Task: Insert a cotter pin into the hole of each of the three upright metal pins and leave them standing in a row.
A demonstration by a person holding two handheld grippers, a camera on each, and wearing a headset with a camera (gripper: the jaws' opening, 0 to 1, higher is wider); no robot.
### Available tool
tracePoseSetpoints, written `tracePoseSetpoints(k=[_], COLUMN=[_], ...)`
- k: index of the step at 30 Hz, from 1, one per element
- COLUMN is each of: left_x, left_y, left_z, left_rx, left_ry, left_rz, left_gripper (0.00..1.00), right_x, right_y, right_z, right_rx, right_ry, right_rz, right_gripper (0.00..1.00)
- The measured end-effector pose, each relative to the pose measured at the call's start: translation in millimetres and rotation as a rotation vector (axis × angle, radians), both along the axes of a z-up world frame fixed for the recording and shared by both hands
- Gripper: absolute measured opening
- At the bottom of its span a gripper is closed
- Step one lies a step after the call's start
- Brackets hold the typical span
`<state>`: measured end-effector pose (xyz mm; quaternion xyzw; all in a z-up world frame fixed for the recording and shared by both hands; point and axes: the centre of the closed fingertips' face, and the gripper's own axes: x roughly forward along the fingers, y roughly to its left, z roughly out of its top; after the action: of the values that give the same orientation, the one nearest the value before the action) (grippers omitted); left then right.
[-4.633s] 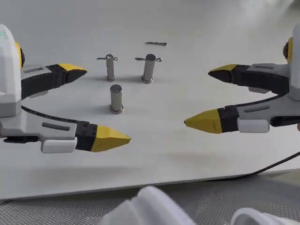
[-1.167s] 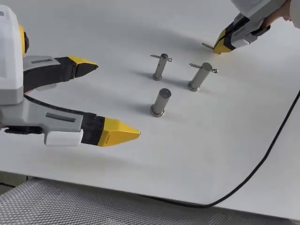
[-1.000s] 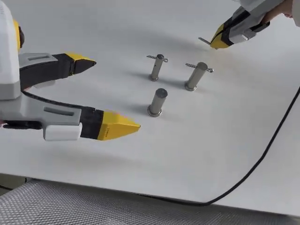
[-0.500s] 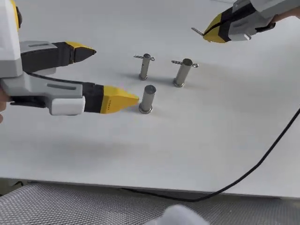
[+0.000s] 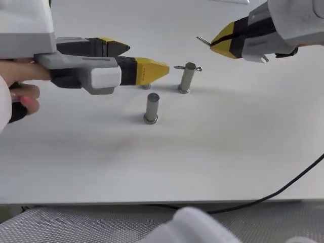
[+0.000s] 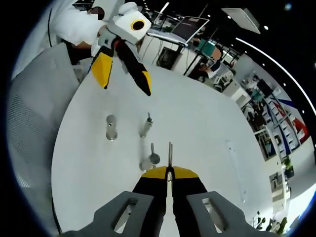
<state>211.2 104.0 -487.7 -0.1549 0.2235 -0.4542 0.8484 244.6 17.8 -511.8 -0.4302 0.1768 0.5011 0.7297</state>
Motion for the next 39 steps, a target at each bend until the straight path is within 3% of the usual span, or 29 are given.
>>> tracePoseSetpoints(k=[2,5,8,12,15,22,30,39], left_x=[2.5,5.2,-0.9,-2.6,-8.2,-10.4,-13.9,-16.7], left_y=[-7.7,-16.7,-29.1,-36.9,-43.4,-49.0,-51.8,-56.4], left_z=[3.3,4.5,4.8,-0.6,-2.9,-5.0,-7.8,-8.0], left_rx=[-0.038,-0.037,-0.049,-0.023,-0.027,-0.017,-0.009,-0.004], left_ry=[0.033,0.031,0.065,0.078,0.115,0.134,0.18,0.187], left_rz=[-0.001,-0.01,-0.051,-0.062,-0.091,-0.097,-0.108,-0.122], left_gripper=[0.5,0.49,0.41,0.29,0.27,0.21,0.08,0.03], right_x=[-7.0,-17.9,-24.7,-37.6,-42.7,-52.0,-52.1,-54.3], right_y=[3.0,7.8,11.4,20.4,25.1,34.1,34.0,33.2], right_z=[2.8,7.2,8.7,10.4,11.6,7.7,9.2,14.1], right_rx=[0.017,0.036,0.045,0.049,0.049,0.056,0.073,0.071], right_ry=[-0.003,-0.016,-0.027,-0.043,-0.053,-0.053,-0.063,-0.075], right_rz=[0.0,0.004,0.013,0.048,0.064,0.095,0.09,0.098], right_gripper=[0.0,0.0,0.0,0.0,0.0,0.0,0.0,0.0])
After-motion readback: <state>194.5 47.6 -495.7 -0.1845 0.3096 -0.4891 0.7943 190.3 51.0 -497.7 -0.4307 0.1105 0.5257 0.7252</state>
